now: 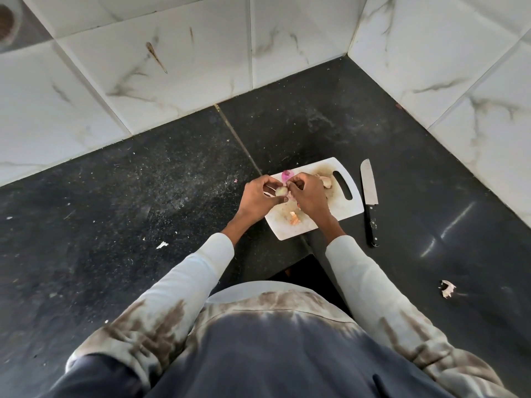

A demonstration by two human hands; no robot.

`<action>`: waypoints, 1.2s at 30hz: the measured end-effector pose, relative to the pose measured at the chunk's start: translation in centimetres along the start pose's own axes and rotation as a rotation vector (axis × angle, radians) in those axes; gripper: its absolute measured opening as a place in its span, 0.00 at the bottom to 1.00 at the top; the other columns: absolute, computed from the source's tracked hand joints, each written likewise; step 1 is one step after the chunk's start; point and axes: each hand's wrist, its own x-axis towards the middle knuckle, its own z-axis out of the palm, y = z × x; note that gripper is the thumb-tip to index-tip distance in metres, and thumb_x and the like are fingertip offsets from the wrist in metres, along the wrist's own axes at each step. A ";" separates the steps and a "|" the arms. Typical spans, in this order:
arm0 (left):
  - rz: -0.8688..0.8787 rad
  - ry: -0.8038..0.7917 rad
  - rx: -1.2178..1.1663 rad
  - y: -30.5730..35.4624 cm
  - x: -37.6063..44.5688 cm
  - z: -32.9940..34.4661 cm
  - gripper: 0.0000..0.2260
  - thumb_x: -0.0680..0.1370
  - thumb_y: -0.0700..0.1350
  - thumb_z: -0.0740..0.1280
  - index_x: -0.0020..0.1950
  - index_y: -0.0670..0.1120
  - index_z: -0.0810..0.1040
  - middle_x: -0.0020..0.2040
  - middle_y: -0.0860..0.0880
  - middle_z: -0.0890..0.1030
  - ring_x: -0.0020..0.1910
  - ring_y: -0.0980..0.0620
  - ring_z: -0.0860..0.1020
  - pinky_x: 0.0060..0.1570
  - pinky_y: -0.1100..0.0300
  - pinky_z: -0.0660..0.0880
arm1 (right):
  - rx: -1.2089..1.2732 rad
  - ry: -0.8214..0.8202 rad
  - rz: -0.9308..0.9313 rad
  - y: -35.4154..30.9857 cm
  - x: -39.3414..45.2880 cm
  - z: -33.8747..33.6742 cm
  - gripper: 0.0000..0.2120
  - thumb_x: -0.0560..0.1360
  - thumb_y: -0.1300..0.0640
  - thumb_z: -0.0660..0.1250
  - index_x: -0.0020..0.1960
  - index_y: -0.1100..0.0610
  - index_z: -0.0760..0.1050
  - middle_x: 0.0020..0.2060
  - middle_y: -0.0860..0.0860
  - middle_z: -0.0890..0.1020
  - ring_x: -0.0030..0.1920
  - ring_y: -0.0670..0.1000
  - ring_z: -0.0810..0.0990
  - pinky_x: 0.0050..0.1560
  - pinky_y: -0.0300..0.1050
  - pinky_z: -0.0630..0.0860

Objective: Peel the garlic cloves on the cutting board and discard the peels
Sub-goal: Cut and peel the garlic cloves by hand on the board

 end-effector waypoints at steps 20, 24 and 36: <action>0.003 0.108 0.424 -1.4 1.5 2.0 0.24 0.76 0.39 0.78 0.71 0.43 0.78 0.69 0.46 0.77 0.71 0.46 0.75 0.71 0.53 0.72 | 0.002 0.238 0.183 3.5 -0.9 -4.4 0.07 0.79 0.58 0.70 0.57 0.53 0.83 0.52 0.46 0.85 0.48 0.47 0.83 0.44 0.38 0.76; 0.044 0.087 0.475 -1.4 2.4 1.7 0.24 0.75 0.37 0.79 0.71 0.42 0.79 0.68 0.46 0.78 0.69 0.45 0.76 0.71 0.52 0.74 | 0.029 0.227 0.218 4.1 -1.5 -4.6 0.09 0.79 0.61 0.68 0.56 0.53 0.84 0.52 0.46 0.85 0.43 0.42 0.80 0.37 0.31 0.70; 0.123 0.045 0.545 -1.1 2.7 1.6 0.22 0.75 0.40 0.77 0.69 0.48 0.79 0.69 0.48 0.73 0.70 0.46 0.72 0.73 0.42 0.70 | -0.038 0.180 0.182 6.8 -2.8 -5.6 0.23 0.78 0.72 0.63 0.71 0.60 0.76 0.68 0.56 0.76 0.70 0.58 0.71 0.71 0.55 0.71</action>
